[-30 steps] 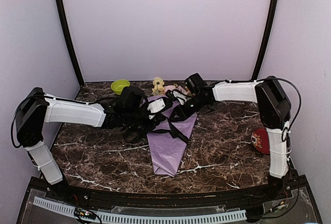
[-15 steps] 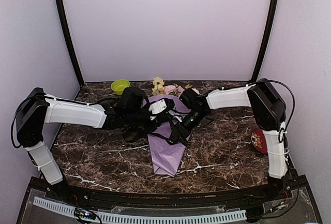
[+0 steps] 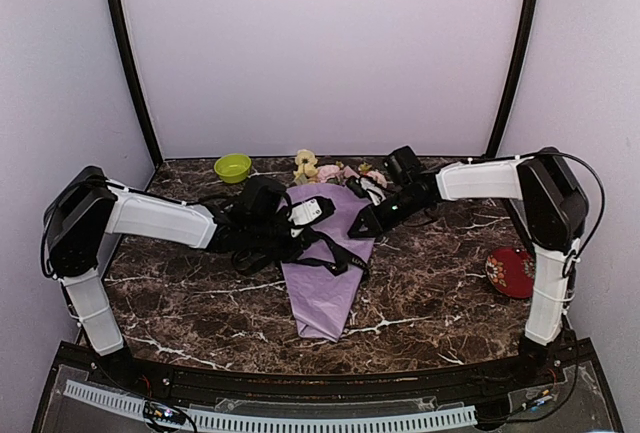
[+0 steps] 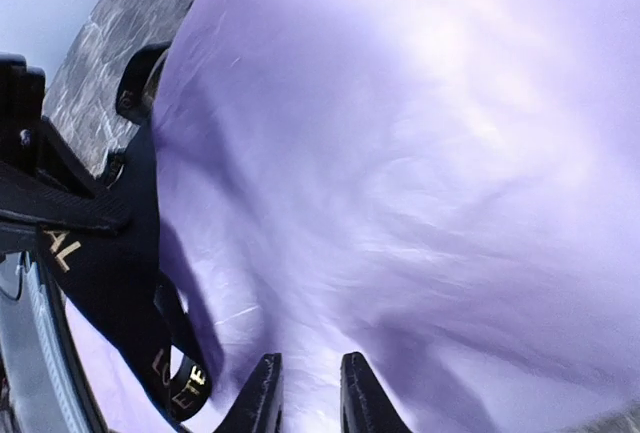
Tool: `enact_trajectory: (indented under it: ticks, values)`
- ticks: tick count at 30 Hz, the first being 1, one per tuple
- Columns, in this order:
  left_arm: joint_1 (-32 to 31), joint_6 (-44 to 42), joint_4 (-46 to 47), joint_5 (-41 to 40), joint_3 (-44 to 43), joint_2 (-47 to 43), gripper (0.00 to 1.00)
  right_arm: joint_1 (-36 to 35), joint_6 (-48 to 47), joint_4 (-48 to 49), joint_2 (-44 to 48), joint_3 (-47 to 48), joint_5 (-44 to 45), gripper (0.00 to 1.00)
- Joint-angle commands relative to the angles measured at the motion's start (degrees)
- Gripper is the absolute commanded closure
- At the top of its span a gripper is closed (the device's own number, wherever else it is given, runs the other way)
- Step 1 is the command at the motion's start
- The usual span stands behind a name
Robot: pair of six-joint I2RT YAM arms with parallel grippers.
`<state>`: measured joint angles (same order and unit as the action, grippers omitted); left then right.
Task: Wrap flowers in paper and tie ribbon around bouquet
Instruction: Cross the ribbon over the folded bouquet.
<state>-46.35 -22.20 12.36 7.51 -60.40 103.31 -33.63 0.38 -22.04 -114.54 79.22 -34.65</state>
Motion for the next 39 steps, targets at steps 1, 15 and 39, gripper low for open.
enact_trajectory:
  ticks: [1,15,39]
  values:
    - [1.64,2.36,1.89,0.56,-1.65,0.58,1.00,-0.12,9.50,9.77,7.95,-5.31,8.78,0.77]
    - [4.57,5.98,2.87,7.53,-1.41,3.64,1.00,-15.42,-4.98,40.03,14.21,-24.20,12.43,0.67]
    - [6.68,8.30,1.04,12.85,-1.65,4.97,1.00,-20.85,-35.51,34.19,-0.76,-14.36,28.86,1.00]
